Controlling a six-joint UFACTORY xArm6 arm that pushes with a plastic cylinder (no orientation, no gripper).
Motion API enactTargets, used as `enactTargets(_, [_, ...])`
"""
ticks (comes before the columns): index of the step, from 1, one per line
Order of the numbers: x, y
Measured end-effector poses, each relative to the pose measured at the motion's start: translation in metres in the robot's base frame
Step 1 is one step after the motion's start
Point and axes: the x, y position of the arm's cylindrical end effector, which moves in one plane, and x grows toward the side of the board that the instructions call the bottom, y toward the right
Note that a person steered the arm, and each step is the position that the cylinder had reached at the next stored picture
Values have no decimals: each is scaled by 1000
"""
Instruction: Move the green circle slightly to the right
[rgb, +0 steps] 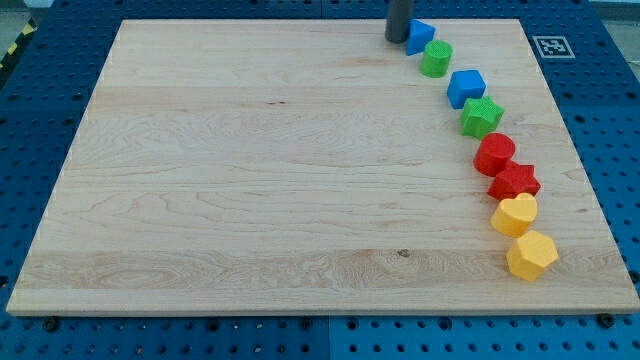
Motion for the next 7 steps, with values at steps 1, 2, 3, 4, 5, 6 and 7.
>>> enactTargets(1, [0, 19])
enactTargets(2, [0, 35])
enactTargets(3, [1, 28])
enactTargets(4, [15, -3])
enactTargets(5, [21, -10])
enactTargets(6, [48, -10])
enactTargets(7, [58, -10])
